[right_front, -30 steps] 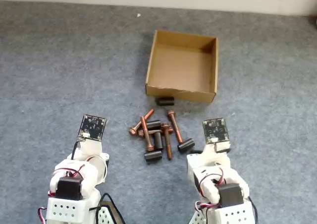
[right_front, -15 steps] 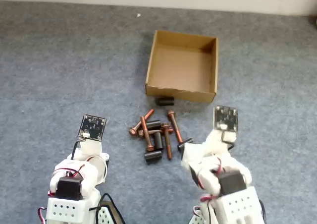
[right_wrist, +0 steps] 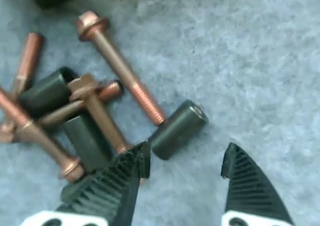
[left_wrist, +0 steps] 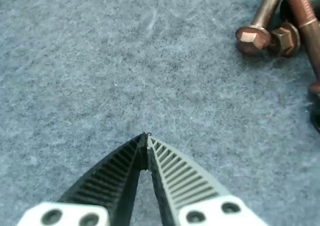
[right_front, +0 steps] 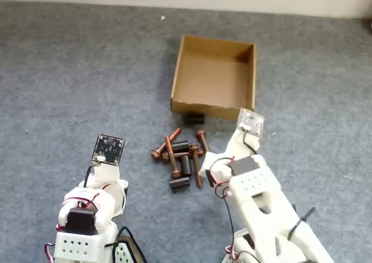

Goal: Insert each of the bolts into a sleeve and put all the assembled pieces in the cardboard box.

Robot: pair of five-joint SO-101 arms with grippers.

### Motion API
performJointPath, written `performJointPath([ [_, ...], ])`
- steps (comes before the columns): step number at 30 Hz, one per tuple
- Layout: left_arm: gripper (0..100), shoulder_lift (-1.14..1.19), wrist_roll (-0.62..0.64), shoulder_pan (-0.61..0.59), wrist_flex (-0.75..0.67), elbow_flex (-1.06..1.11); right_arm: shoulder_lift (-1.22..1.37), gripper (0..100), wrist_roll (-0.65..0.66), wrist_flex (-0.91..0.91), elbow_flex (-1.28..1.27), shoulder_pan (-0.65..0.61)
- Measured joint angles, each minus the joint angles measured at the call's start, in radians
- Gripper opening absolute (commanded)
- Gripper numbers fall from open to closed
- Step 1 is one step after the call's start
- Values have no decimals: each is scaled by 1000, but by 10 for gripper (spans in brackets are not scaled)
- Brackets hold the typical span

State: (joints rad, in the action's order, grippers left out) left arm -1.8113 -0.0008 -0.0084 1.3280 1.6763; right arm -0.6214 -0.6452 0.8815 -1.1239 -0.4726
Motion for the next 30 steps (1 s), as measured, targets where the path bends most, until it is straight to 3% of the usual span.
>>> performJointPath([
  [7,7,0,0,0,0,0,189,206,-63,-114,29,9],
  [12,7,0,0,0,0,0,233,7,-68,-141,38,57],
  [20,7,0,0,0,0,0,241,3,-64,-149,38,89],
  [26,7,0,0,0,6,0,192,3,37,-149,32,133],
  [30,11,-2,0,-104,6,-26,48,3,44,-149,5,189],
])
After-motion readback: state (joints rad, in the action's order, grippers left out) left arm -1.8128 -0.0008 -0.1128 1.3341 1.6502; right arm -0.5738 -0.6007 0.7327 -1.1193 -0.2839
